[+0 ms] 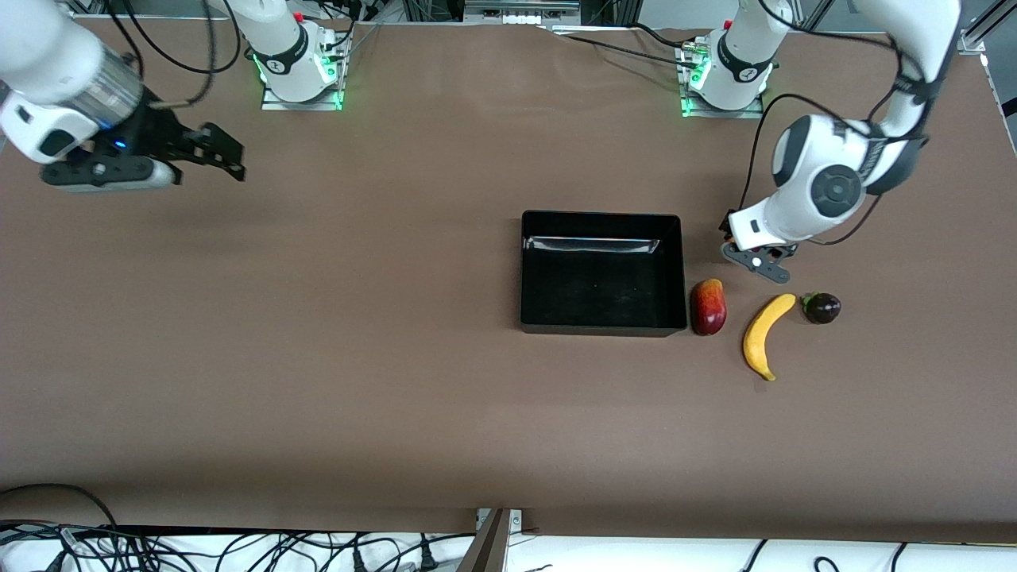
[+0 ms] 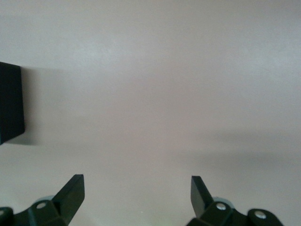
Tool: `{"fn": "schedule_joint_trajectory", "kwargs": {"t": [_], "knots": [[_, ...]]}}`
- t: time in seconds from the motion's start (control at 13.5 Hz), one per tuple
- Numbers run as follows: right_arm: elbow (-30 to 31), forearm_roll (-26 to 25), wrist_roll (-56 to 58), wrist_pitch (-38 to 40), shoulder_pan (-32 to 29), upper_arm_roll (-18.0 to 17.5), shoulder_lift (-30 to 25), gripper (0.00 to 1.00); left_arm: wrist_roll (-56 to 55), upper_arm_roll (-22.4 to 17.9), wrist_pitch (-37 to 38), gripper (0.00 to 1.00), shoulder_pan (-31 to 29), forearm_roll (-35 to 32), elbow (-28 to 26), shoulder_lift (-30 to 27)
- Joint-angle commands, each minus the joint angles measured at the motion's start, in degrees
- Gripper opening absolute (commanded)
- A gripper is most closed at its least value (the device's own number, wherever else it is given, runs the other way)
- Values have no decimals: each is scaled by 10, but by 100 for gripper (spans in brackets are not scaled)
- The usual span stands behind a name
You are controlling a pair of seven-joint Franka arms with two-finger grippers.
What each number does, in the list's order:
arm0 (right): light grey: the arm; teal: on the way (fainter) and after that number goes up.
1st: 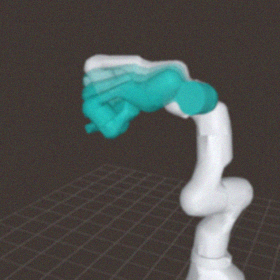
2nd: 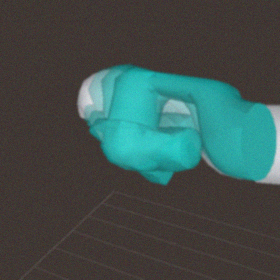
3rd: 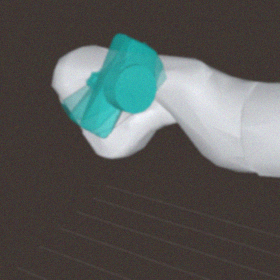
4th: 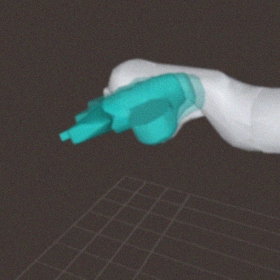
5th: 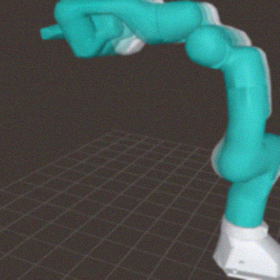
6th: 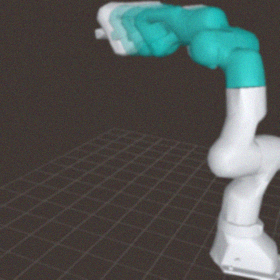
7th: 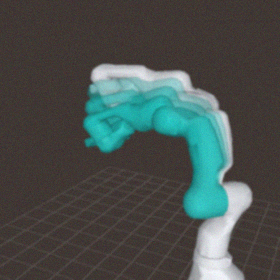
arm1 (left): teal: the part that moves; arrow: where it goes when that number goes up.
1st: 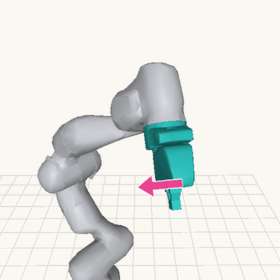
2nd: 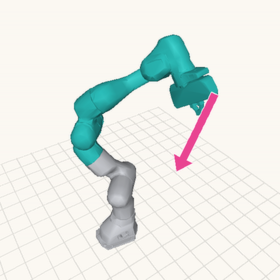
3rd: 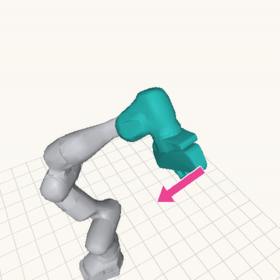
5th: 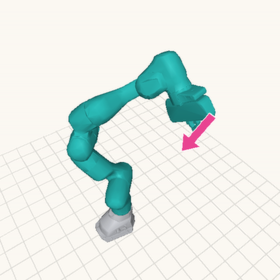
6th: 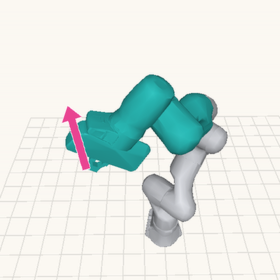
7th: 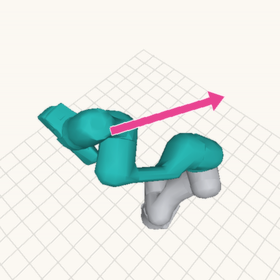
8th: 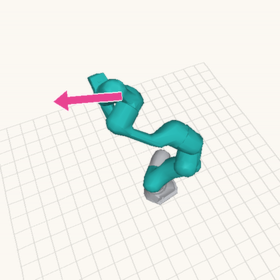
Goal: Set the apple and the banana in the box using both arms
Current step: 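Lower the red apple into the black box and open the left gripper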
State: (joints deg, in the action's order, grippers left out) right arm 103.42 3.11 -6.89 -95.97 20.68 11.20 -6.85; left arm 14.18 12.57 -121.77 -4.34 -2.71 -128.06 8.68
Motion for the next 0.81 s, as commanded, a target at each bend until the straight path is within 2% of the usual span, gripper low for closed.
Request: {"fn": "schedule_joint_trajectory", "kwargs": {"t": [0.0,0.07,0.22,0.37,0.74], "knots": [[12,8,72,3,-50,-6,-7,100,-112,49,130,1,7,24,127,28],[12,8,85,3,-66,-14,-7,100,-160,72,129,1,12,27,143,41],[11,8,90,3,-115,-60,-6,100,-271,104,125,2,26,28,174,79],[9,7,85,3,-160,-107,-5,100,-310,107,75,2,51,28,178,121],[-4,4,82,3,-158,-113,-1,100,-345,105,-25,0,91,17,161,216]]}}
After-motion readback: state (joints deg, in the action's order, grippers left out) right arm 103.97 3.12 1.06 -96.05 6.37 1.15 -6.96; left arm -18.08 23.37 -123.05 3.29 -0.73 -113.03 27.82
